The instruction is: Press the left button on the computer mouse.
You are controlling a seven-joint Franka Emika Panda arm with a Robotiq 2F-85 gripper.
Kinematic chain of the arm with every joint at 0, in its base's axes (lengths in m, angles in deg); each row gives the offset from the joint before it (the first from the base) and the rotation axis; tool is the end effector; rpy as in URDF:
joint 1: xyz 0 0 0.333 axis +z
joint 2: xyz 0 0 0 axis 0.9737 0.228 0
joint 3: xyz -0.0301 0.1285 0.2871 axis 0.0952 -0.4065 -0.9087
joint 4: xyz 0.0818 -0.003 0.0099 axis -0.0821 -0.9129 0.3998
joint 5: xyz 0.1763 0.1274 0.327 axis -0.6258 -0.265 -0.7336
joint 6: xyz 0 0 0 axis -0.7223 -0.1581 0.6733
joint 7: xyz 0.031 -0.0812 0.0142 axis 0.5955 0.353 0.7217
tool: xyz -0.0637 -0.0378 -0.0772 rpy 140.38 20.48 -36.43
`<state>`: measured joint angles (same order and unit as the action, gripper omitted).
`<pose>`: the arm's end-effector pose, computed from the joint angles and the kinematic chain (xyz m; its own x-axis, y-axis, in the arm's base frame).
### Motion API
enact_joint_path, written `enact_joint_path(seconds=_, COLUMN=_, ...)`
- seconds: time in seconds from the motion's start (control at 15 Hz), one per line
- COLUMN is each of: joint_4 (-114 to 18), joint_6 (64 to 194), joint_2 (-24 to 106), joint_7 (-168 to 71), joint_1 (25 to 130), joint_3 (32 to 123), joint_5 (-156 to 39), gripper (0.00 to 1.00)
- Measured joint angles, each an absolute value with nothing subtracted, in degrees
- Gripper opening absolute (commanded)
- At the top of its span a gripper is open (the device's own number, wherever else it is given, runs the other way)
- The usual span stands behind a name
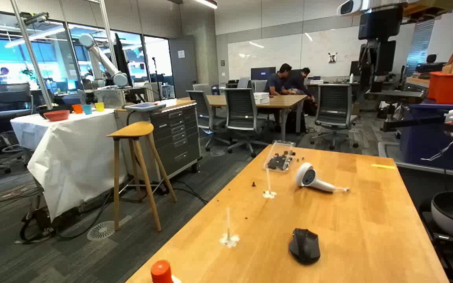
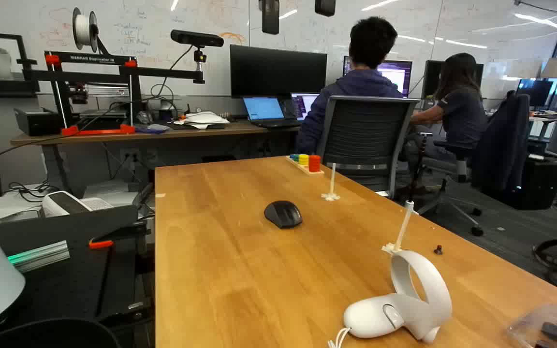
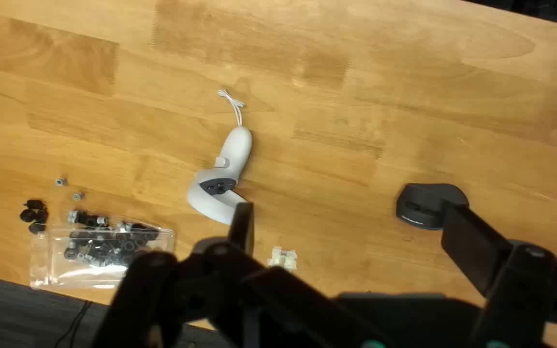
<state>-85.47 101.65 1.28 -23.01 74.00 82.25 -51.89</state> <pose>0.4193 -0.1073 0.5180 0.9759 0.2157 -0.0324 0.2179 -0.9710 0.0981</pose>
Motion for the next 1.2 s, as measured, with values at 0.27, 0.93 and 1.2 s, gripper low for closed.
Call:
enact_joint_path(seconds=0.27, joint_4=-85.05, joint_6=101.67, joint_2=1.15, joint_7=-23.01, joint_1=74.00, joint_3=82.25, joint_5=-51.89, gripper=1.00)
enact_joint_path(seconds=0.93, joint_4=-85.56, joint_6=102.07, joint_2=1.29, joint_7=-22.99, joint_1=74.01, joint_3=82.03, joint_5=-51.66, gripper=1.00)
enact_joint_path(seconds=1.2, joint_4=-87.27, joint_6=108.61, joint_2=2.77, joint_7=-23.08, joint_1=74.61, joint_3=80.23, joint_5=-50.78, gripper=1.00)
